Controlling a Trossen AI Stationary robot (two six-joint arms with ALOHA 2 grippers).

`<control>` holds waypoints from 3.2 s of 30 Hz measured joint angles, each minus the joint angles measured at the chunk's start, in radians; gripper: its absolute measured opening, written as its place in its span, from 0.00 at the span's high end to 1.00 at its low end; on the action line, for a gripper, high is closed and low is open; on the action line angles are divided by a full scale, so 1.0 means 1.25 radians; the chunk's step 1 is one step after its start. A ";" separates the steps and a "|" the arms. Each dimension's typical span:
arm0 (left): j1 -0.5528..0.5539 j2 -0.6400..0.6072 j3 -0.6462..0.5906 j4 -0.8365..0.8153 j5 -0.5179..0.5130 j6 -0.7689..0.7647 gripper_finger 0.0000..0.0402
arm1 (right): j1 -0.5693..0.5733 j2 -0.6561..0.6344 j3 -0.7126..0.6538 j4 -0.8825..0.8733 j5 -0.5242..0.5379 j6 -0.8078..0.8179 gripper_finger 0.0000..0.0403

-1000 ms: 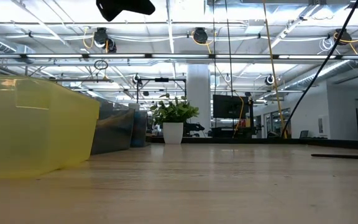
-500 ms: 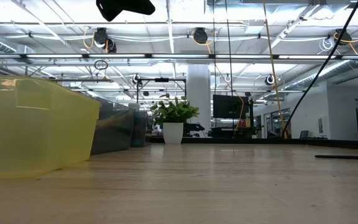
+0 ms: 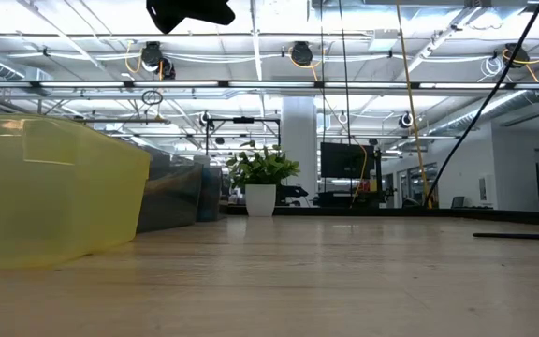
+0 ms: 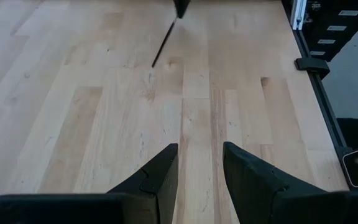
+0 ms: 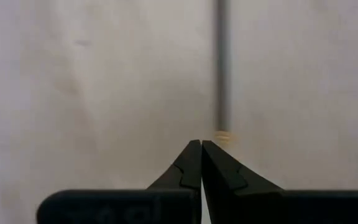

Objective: Pick & Place Paint Supplies
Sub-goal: Put the gold black paint brush into the yellow bin

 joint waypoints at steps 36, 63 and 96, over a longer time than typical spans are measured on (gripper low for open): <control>0.070 0.159 0.000 0.275 0.084 0.059 0.66 | -0.001 -0.006 -0.205 0.344 0.009 -0.011 1.00; 0.195 0.517 0.118 0.409 0.311 0.183 0.34 | -0.144 0.167 -0.277 0.753 0.068 -0.271 1.00; 0.213 0.550 0.121 0.281 0.342 0.150 0.99 | -0.241 0.172 -0.221 0.927 0.226 -0.653 1.00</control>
